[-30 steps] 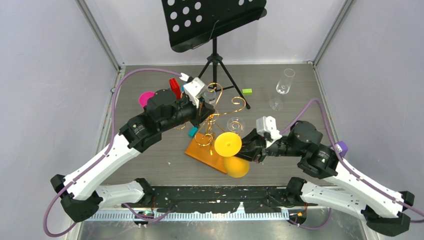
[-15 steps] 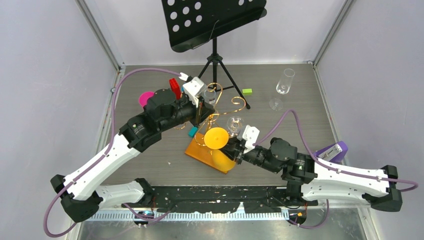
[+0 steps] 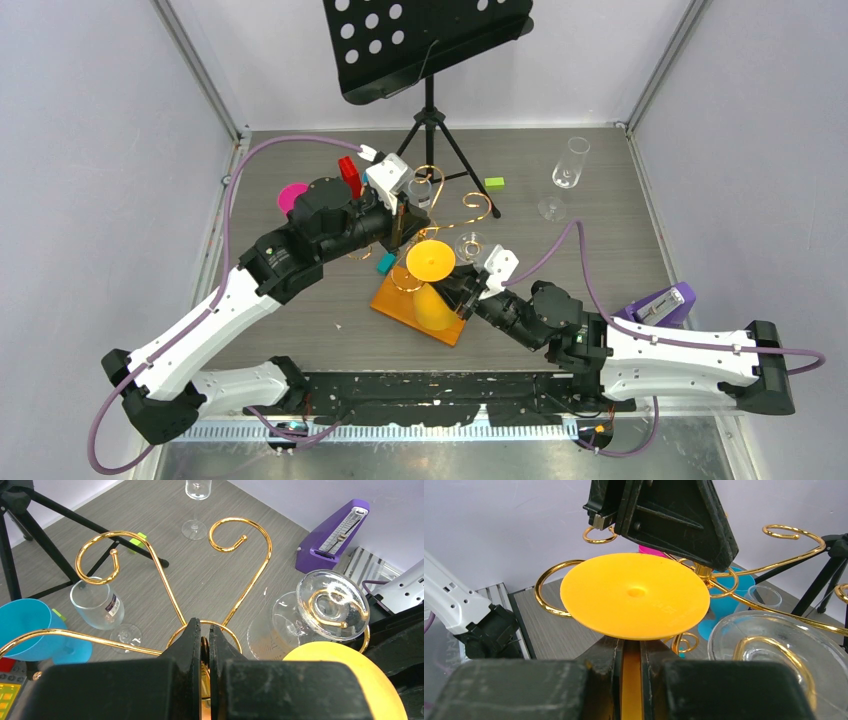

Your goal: Place the wine glass upside down on the wine glass rack

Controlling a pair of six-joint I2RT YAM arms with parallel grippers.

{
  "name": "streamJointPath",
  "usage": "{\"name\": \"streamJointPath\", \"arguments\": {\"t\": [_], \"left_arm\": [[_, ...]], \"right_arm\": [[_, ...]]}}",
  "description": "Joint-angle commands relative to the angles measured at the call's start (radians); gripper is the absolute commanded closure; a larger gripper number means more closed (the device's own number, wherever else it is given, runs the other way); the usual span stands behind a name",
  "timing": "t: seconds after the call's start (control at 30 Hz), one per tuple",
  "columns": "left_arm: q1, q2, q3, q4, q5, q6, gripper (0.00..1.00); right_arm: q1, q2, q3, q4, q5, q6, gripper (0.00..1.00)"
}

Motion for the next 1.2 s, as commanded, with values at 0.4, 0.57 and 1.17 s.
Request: {"name": "streamJointPath", "arguments": {"t": [0.4,0.57,1.17], "left_arm": [[0.013,0.006,0.031,0.008,0.004,-0.008,1.00],[0.013,0.009,0.029,0.009,0.007,-0.013,1.00],[0.013,0.005,0.009,0.026,0.025,-0.023,1.00]], "right_arm": [[-0.002,0.082,0.043,0.099,-0.107,0.015,0.95],[-0.002,0.089,0.053,0.114,-0.195,0.012,0.94],[-0.002,0.065,0.075,0.058,-0.494,0.044,0.93]]}}
